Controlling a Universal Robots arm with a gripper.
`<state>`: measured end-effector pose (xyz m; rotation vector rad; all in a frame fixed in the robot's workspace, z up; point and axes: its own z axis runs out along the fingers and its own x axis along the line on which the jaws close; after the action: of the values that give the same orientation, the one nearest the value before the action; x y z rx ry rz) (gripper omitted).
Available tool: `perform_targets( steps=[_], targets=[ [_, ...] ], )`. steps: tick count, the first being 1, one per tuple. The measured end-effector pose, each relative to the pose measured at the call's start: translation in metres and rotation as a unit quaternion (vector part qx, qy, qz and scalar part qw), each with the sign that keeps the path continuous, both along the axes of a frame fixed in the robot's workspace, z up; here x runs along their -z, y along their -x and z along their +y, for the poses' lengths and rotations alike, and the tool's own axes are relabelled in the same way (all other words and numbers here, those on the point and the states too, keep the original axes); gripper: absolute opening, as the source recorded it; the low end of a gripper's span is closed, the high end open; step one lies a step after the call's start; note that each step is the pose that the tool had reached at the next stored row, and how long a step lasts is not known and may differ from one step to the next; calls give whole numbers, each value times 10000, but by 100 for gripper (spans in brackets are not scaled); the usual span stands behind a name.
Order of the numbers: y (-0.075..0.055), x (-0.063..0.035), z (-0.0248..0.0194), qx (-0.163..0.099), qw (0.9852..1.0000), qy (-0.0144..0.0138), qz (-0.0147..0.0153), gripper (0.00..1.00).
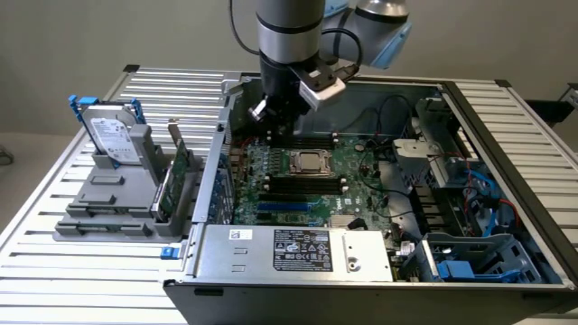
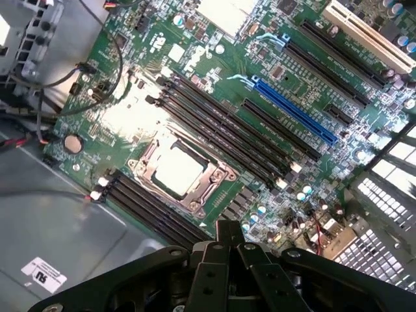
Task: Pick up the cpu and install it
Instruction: 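Install the first cpu locking lever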
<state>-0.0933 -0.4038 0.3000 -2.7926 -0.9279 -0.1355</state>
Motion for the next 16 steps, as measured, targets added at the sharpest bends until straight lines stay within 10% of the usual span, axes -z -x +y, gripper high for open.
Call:
perform_targets(
  steps=[5, 12, 16],
  targets=[
    [1, -14, 0, -449, 9990, 0, -21, 11],
    [0, -8, 0, -993, 9946, 14, -311, 11],
    [0, 19, 0, -1352, 9903, 4, -323, 11]
  ],
)
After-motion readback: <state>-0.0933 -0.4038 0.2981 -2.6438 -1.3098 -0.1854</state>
